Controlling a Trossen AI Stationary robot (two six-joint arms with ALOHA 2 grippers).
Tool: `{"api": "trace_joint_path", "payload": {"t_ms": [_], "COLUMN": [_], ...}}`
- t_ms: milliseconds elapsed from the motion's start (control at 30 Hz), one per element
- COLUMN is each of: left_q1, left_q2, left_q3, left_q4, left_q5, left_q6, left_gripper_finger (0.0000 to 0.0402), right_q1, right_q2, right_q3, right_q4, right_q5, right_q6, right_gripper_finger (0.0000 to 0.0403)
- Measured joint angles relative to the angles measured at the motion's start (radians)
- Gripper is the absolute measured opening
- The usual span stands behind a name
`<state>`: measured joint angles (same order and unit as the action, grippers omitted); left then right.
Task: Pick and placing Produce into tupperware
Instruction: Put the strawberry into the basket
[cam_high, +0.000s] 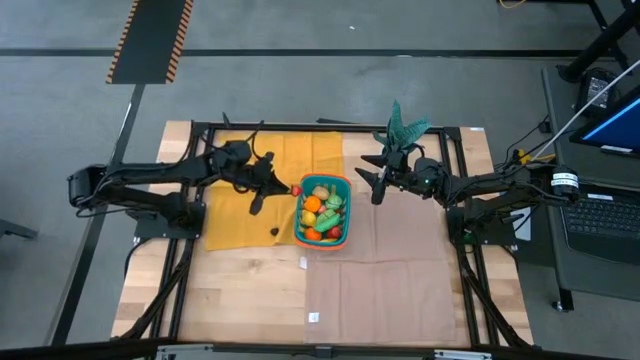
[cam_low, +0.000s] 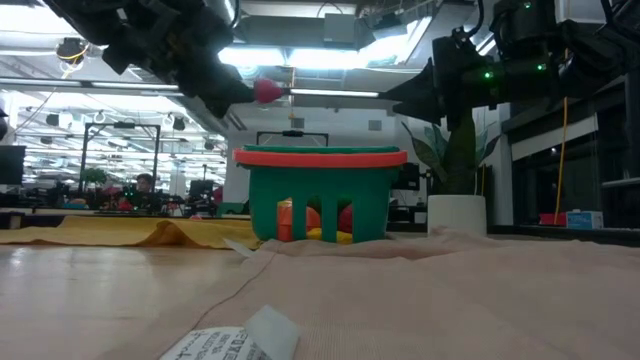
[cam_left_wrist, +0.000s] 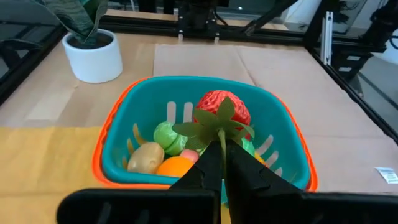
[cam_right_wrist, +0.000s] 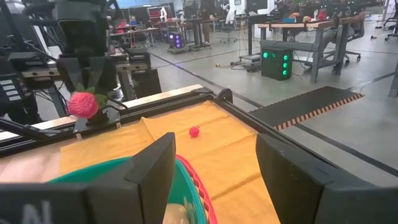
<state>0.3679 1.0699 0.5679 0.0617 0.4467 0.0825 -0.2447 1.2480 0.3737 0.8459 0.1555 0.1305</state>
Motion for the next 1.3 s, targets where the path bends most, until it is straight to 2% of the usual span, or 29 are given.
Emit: {"api": "trace_joint_path", "payload": {"t_ms": [267,467,667,933,1300], "left_q1": [-0.079,-0.092,-0.092,-0.093,-0.107], "left_q2": [0.075,0.192,0.285,0.333,0.349], "left_q3": [0.053,0.127,0.222,0.330,0.408], "left_q4": [-0.001,-0.007,-0.070,-0.209,-0.364], "left_q5": [-0.096,-0.099,-0.099,-0.103,-0.180], "left_q6": [-0.052,-0.055,-0.054,-0.021,-0.020], "left_gripper_finger": [0.0000,0.0000,0.0000,0.0000,0.0000], "right_q1": [0.000,0.000,0.000,0.000,0.000], "right_q2": [0.000,0.000,0.000,0.000,0.000], "right_q3": [0.000,0.000,0.000,0.000,0.000], "right_q4": [-0.002,-0.002,-0.006,-0.023,-0.073], "right_q5": [-0.011,-0.152,-0.240,-0.247,-0.246], "right_q6": [0.042,0.055,0.075,0.052,0.041], "right_gripper_finger": [0.0225,0.0225,0.0225,0.0225,0.0225]}}
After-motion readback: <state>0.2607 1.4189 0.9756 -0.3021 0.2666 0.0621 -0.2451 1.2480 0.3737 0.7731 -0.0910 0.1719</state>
